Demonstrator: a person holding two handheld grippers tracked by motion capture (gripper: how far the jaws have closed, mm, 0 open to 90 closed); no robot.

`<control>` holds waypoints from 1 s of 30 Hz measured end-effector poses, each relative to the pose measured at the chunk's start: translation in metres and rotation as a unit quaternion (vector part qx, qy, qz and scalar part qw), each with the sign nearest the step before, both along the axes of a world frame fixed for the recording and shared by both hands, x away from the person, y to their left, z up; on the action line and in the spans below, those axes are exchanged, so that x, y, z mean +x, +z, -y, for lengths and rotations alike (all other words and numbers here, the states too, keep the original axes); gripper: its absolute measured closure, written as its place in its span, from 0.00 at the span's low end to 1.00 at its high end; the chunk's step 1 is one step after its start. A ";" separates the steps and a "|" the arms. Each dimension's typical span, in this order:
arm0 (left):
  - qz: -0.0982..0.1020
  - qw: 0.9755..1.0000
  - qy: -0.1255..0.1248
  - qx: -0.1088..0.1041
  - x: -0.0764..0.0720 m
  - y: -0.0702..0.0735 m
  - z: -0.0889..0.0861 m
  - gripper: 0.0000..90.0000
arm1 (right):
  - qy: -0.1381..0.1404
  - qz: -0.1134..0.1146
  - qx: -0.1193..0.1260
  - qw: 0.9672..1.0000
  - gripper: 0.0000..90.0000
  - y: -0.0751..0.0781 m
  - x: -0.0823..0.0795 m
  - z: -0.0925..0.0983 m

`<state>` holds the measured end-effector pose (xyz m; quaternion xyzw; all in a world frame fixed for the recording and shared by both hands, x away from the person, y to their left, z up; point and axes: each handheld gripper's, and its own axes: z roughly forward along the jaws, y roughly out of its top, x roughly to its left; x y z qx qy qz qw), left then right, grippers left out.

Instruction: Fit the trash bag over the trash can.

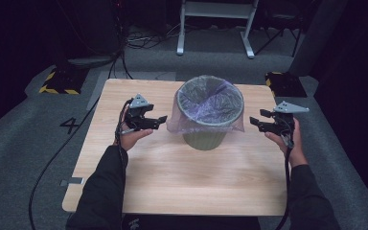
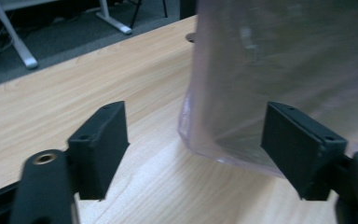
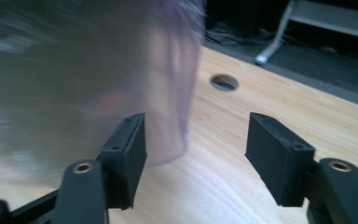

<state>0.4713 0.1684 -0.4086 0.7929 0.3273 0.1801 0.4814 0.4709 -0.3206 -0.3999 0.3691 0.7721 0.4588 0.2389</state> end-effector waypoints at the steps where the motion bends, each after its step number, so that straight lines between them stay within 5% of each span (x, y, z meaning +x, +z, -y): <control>1: 0.007 1.000 -0.007 0.008 -0.005 0.001 0.003 0.19 | 0.008 0.000 0.004 1.000 0.41 0.003 -0.004 0.000; 7: 0.022 0.999 -0.043 0.018 -0.032 0.002 0.021 0.17 | 0.058 0.019 0.011 0.998 0.37 0.013 -0.030 -0.009; 11: 0.031 0.996 -0.075 0.023 -0.046 -0.001 0.038 0.17 | 0.092 0.037 -0.009 0.995 0.32 0.015 -0.046 -0.024; 16: 0.030 0.993 -0.104 0.051 -0.052 -0.006 0.061 0.18 | 0.122 0.048 -0.075 0.989 0.29 0.006 -0.056 -0.046; 19: 0.028 0.990 -0.121 0.063 -0.054 -0.011 0.071 0.22 | 0.112 0.056 -0.070 0.990 0.32 0.000 -0.057 -0.052; 21: 0.030 0.990 -0.121 0.073 -0.054 -0.014 0.076 0.24 | 0.109 0.065 -0.067 0.990 0.50 -0.001 -0.057 -0.054; 24: 0.044 0.989 -0.101 0.103 -0.051 -0.017 0.082 0.40 | 0.105 0.077 -0.074 0.989 0.72 -0.001 -0.057 -0.057; 30: 0.051 0.990 -0.097 0.084 -0.044 -0.019 0.078 0.90 | 0.109 0.085 -0.076 0.988 1.00 -0.008 -0.058 -0.060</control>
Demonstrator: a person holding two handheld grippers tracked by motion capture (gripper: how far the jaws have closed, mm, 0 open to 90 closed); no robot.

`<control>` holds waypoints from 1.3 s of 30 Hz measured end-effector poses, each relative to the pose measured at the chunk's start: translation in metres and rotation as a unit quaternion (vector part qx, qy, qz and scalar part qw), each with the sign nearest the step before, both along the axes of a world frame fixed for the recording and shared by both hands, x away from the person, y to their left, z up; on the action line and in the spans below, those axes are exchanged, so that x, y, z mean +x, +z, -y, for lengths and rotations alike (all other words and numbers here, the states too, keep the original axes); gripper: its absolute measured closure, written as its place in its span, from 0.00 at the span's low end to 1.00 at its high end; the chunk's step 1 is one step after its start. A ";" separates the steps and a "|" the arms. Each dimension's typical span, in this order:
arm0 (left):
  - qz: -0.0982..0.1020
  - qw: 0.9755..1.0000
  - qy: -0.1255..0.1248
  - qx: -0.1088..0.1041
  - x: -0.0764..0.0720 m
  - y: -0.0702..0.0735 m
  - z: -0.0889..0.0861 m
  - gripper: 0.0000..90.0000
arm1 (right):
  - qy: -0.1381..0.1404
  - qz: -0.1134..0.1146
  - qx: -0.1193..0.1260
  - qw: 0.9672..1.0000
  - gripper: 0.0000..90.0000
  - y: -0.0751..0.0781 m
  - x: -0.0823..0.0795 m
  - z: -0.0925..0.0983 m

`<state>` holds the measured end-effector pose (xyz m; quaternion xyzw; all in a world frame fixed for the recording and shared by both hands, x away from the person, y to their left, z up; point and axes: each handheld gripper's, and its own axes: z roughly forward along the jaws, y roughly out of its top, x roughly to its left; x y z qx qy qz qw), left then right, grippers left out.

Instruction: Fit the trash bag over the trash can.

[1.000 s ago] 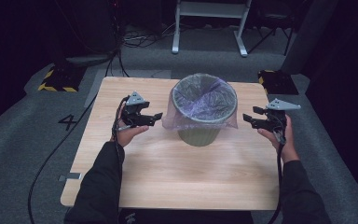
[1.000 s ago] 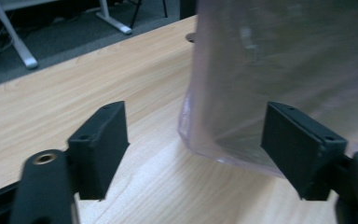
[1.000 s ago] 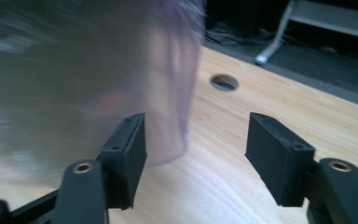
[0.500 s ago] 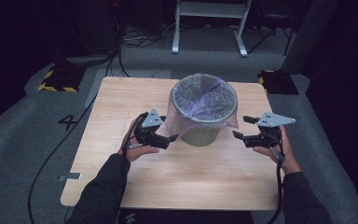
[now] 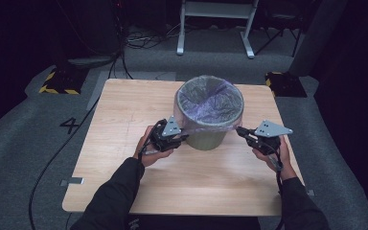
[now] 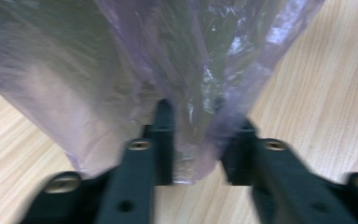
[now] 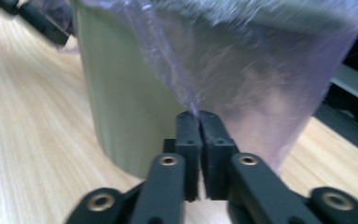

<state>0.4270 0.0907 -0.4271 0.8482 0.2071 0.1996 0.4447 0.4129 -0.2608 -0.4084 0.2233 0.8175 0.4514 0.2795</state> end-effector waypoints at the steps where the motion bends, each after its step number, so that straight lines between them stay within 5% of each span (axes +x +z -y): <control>1: -0.003 1.000 0.002 -0.004 0.001 0.000 -0.001 0.95 | 0.000 -0.002 -0.009 1.000 1.00 -0.003 0.000 0.000; 10: -0.030 0.998 -0.003 0.051 0.010 -0.017 -0.001 0.99 | 0.001 -0.049 -0.027 0.998 1.00 -0.024 0.006 0.007; 20: -0.072 0.995 0.010 0.063 0.024 -0.037 -0.004 0.99 | -0.014 -0.104 -0.064 0.992 1.00 -0.052 0.022 0.009; 26: -0.078 0.995 0.033 0.058 0.028 -0.046 -0.009 0.74 | -0.024 -0.114 -0.058 0.991 1.00 -0.062 0.028 0.010; 29: -0.090 0.994 0.033 0.053 0.026 -0.049 -0.015 0.42 | -0.029 -0.117 -0.059 0.991 0.98 -0.064 0.029 0.010; 32: -0.102 0.993 0.043 0.040 0.021 -0.050 -0.024 0.21 | -0.031 -0.114 -0.054 0.992 0.96 -0.064 0.028 0.011; 39: -0.069 0.997 0.045 0.005 -0.005 -0.025 -0.046 0.18 | -0.033 -0.114 -0.040 0.992 0.81 -0.060 0.024 0.018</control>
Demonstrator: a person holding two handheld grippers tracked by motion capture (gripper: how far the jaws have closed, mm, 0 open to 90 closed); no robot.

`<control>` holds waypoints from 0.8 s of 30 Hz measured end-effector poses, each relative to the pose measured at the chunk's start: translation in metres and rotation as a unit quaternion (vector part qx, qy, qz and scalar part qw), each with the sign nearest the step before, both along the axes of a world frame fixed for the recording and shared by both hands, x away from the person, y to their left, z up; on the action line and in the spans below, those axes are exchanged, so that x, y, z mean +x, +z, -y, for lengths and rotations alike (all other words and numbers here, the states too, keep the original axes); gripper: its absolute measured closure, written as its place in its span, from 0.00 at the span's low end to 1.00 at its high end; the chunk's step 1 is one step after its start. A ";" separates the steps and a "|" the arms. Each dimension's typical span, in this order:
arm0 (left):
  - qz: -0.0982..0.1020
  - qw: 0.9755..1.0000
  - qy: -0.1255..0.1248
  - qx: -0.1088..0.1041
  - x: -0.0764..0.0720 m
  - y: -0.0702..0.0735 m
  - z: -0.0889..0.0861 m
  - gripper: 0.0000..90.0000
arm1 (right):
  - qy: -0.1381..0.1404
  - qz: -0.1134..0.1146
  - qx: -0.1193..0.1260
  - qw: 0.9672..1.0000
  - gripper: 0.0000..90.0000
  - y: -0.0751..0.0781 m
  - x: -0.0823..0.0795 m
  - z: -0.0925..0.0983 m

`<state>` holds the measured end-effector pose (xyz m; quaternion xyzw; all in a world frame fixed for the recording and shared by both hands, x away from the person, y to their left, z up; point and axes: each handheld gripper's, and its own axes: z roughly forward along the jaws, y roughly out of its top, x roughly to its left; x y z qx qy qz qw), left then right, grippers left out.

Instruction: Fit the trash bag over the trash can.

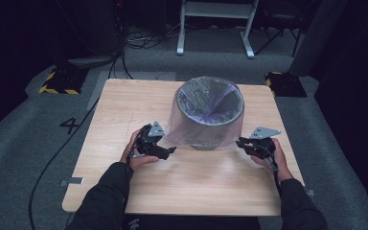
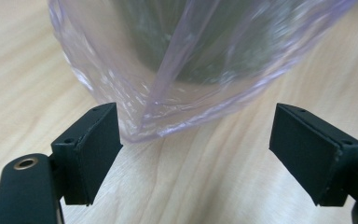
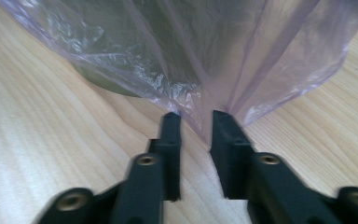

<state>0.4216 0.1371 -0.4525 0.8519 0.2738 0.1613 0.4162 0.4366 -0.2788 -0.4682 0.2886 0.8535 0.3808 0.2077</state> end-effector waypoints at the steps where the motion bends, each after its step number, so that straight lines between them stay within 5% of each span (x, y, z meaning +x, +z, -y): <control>1: 0.008 1.000 -0.002 -0.007 -0.004 0.004 -0.003 0.18 | 0.002 0.001 0.001 1.000 0.80 0.001 -0.001 0.001; 6: 0.019 1.000 0.000 -0.003 -0.020 0.011 -0.011 0.17 | 0.006 -0.007 0.021 1.000 0.49 0.008 -0.007 0.004; 12: -0.009 1.000 -0.004 0.030 -0.034 -0.011 -0.016 0.17 | 0.012 -0.004 0.045 0.999 0.29 0.018 -0.019 0.012; 20: -0.042 0.998 0.000 0.040 -0.050 -0.030 -0.029 0.17 | -0.005 0.009 0.092 0.996 0.24 0.033 -0.034 0.027; 24: -0.054 0.998 -0.002 0.038 -0.056 -0.037 -0.032 0.17 | -0.008 0.036 0.085 0.996 0.22 0.044 -0.042 0.030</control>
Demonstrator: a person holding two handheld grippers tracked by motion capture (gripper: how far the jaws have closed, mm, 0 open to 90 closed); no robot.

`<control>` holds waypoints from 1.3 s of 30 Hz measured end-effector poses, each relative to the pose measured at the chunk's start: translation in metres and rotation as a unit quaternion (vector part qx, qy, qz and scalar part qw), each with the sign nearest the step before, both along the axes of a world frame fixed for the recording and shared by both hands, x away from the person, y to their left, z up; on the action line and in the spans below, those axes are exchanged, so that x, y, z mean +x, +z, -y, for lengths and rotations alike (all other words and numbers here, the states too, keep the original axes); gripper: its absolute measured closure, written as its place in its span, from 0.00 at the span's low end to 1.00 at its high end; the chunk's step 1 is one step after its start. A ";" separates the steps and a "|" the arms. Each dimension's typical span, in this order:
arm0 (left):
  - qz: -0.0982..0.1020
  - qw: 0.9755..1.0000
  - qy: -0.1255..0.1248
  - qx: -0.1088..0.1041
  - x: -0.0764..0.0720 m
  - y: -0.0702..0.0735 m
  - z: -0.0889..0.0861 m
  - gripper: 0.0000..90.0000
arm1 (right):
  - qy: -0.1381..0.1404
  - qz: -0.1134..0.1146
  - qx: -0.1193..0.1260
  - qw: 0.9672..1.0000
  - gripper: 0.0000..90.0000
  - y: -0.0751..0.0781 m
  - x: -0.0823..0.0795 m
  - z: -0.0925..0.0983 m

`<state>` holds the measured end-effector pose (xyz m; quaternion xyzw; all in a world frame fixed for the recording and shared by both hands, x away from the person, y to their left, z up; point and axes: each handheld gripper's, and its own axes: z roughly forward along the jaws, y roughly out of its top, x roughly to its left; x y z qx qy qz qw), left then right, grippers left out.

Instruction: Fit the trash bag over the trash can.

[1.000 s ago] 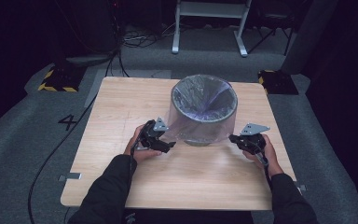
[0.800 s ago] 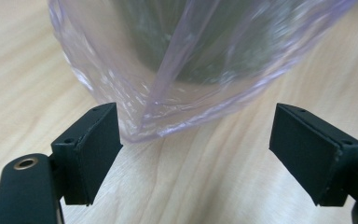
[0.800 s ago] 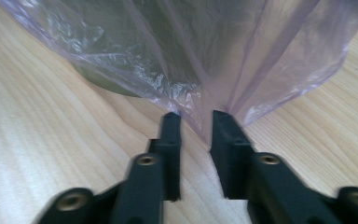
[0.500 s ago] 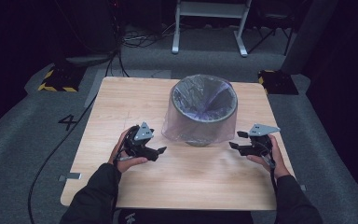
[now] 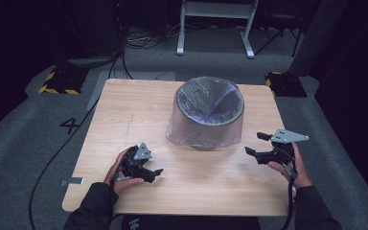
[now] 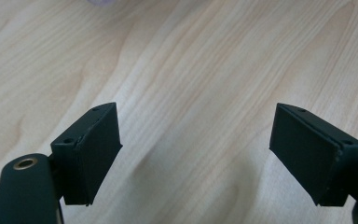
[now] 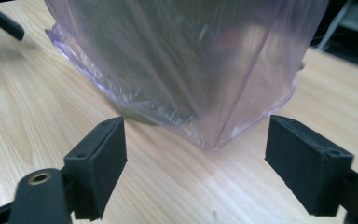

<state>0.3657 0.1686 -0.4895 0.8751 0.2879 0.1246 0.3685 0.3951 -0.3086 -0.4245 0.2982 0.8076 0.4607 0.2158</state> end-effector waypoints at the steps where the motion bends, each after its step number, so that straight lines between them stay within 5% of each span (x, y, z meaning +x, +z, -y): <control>1: -0.003 1.000 0.001 0.001 -0.001 -0.001 0.000 0.17 | 0.001 0.006 0.000 1.000 0.22 0.003 -0.002 0.000; 9: -0.016 1.000 0.006 0.014 -0.006 -0.011 -0.002 0.17 | 0.010 0.041 -0.021 0.999 0.22 0.025 -0.012 -0.007; 22: -0.008 1.000 0.011 0.000 -0.006 -0.014 -0.007 0.14 | 0.004 0.083 -0.032 0.996 0.21 0.057 -0.013 -0.023; 39: -0.012 1.000 0.029 0.005 -0.005 -0.015 -0.004 0.09 | 0.021 0.086 -0.020 0.996 0.20 0.086 -0.002 -0.042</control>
